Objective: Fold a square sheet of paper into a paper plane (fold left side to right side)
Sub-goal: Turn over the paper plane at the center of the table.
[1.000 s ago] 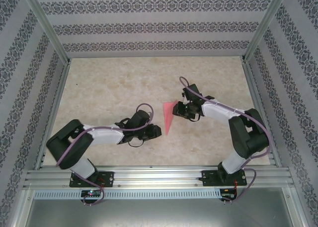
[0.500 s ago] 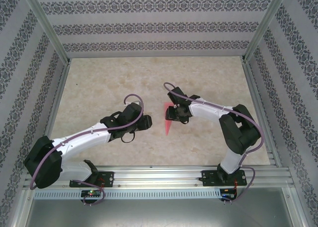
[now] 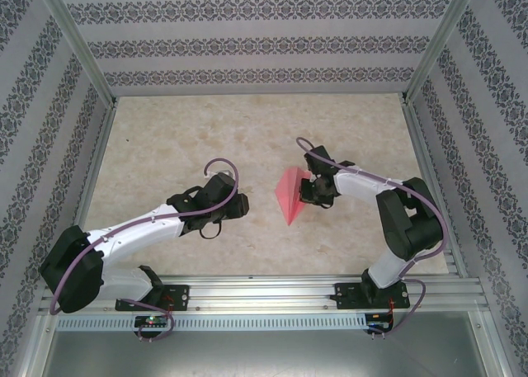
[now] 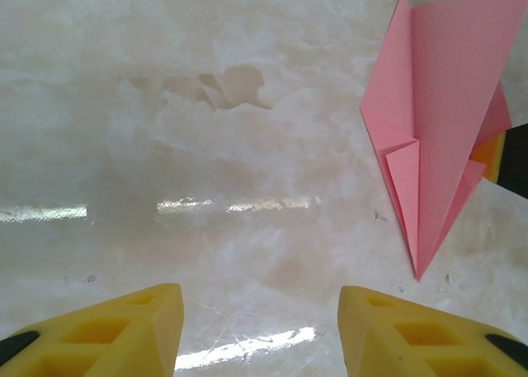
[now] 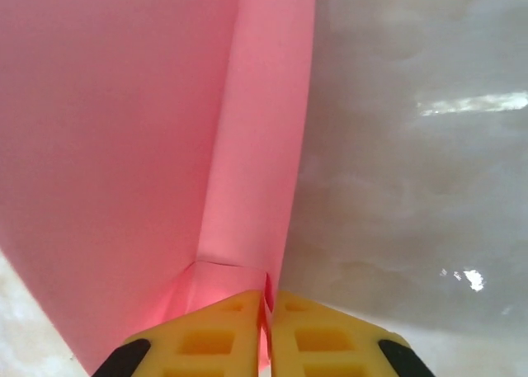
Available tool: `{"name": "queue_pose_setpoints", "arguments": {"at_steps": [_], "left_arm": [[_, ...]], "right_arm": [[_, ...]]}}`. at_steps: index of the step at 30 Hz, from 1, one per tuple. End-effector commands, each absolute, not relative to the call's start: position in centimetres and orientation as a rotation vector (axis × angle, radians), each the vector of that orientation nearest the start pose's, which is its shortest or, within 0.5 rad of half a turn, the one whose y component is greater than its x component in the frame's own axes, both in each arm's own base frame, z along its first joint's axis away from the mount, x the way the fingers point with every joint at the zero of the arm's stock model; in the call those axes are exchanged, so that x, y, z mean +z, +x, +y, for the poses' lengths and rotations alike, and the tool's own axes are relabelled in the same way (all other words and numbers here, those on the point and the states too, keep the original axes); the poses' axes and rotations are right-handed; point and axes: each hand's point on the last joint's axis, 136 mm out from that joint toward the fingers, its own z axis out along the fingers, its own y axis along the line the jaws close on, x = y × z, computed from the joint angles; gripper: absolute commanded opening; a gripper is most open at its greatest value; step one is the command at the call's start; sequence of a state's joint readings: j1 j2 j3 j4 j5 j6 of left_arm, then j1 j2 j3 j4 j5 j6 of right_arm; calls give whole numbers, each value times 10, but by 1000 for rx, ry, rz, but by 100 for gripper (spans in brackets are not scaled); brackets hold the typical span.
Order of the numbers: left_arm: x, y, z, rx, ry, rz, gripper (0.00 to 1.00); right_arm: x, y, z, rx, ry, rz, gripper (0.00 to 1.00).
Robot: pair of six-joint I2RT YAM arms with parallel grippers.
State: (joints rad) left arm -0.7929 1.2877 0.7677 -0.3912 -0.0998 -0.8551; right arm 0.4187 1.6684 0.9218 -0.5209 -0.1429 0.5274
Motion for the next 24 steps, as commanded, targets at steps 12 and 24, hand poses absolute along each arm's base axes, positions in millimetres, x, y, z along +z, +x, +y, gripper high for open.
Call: {"name": "queue_pose_setpoints", "arguments": {"at_steps": [12,24], "left_arm": [[111,263,-222,-459,-102,2536,60],[115,260,-197,-395,-192,2472,95]], "right_arm": [[97,300,140,257,70,2769,42],[67,283,207,68,-165,2854,57]]}}
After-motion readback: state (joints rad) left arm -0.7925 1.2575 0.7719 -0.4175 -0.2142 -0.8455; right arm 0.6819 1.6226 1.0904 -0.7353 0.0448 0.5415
